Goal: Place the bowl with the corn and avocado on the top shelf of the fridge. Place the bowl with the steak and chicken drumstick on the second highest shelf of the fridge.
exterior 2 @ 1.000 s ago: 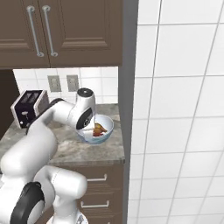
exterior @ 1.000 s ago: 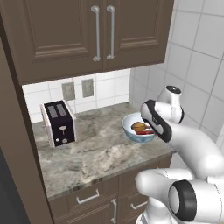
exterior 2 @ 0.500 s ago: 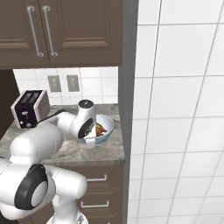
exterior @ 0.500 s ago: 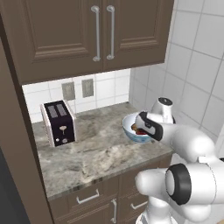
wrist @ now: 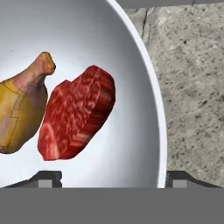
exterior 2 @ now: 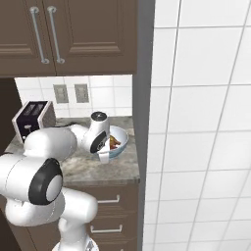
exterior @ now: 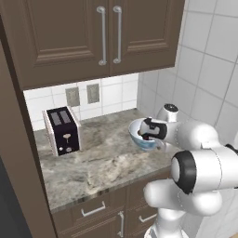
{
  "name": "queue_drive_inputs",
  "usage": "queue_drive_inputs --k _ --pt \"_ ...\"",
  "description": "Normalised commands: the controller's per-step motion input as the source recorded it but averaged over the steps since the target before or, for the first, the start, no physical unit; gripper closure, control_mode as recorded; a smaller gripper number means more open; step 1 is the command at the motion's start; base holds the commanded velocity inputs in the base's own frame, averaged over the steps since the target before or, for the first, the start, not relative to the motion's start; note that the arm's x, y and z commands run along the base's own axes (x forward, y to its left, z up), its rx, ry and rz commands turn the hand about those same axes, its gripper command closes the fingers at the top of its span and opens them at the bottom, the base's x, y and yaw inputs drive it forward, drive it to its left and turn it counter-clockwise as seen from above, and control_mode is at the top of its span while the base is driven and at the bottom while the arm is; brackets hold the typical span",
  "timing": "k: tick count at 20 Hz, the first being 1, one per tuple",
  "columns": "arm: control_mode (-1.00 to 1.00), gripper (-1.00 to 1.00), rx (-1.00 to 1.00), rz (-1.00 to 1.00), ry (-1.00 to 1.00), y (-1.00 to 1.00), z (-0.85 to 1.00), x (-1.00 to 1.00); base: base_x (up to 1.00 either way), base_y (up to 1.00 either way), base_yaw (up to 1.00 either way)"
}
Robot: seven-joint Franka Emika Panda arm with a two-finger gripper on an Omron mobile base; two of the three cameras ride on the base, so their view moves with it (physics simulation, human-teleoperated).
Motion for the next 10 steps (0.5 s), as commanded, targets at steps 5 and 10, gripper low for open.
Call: queue_drive_inputs --k 5,10 --pt "-1.0 1.0 -0.03 0.0 0.03 0.08 -0.11 0.0 0.0 0.0 0.0" --pt "-1.0 1.0 -0.01 0.0 0.0 0.07 0.0 -0.37 0.0 0.0 0.0"
